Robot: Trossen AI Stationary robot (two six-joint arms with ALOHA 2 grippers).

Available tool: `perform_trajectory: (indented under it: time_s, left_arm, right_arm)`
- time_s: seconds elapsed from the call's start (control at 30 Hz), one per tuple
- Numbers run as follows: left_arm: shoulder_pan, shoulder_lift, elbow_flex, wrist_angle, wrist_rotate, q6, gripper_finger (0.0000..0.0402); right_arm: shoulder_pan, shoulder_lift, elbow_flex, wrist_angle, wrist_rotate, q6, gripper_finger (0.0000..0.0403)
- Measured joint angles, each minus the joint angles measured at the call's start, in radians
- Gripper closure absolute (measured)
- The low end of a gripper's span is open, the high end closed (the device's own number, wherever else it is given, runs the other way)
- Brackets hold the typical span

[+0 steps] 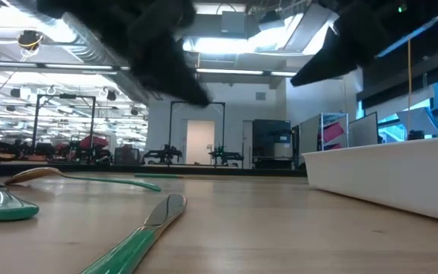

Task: Sort silverware
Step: Put the top center green knife into the silverware rack

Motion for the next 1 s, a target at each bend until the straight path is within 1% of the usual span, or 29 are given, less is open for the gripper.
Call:
perform_trajectory:
  time_s: [0.03, 0.1, 0.2, 0.27, 0.3, 0.4, 0.47, 0.7, 0.83, 0.9, 1.0]
  left_arm:
    - [0.003, 0.0, 0.0, 0.054, -0.001, 0.015, 0.0271]
    - [0.011, 0.004, 0.001, 0.132, -0.003, 0.061, 0.0271]
    - [0.047, 0.009, 0.001, 0.197, -0.002, 0.073, 0.0271]
    - [0.1, 0.009, 0.001, 0.198, -0.005, 0.029, 0.0271]
    - [0.131, 0.009, 0.001, 0.184, -0.007, 0.011, 0.0269]
    - [0.232, 0.009, -0.001, 0.14, 0.015, 0.014, 0.0256]
    - [0.302, 0.009, -0.001, 0.135, 0.072, 0.051, 0.0242]
    - [0.536, 0.013, -0.023, 0.138, 0.357, 0.202, 0.0172]
    - [0.636, 0.038, -0.023, 0.141, 0.526, 0.423, 0.0138]
    - [0.671, 0.06, -0.023, 0.126, 0.564, 0.545, 0.0133]
    - [0.716, 0.097, -0.024, 0.111, 0.568, 0.644, 0.0137]
  right_arm:
    - [0.0, 0.013, -0.001, 0.009, -0.005, -0.029, 0.027]
    - [0.0, 0.033, -0.001, 0.037, -0.053, -0.074, 0.027]
    - [0.0, 0.044, -0.001, 0.038, -0.181, -0.102, 0.027]
    - [0.0, 0.049, -0.001, 0.037, -0.244, -0.104, 0.027]
    - [0.0, 0.05, -0.001, 0.036, -0.26, -0.106, 0.027]
    - [-0.008, 0.05, -0.001, 0.041, -0.271, -0.106, 0.027]
    - [-0.02, 0.05, -0.001, 0.043, -0.27, -0.104, 0.027]
    - [-0.091, 0.05, -0.001, 0.059, -0.271, -0.031, 0.027]
    - [-0.105, 0.05, -0.001, 0.061, -0.272, 0.03, 0.027]
    - [-0.105, 0.05, -0.001, 0.062, -0.27, 0.06, 0.027]
    - [-0.103, 0.05, -0.001, 0.073, -0.266, 0.116, 0.027]
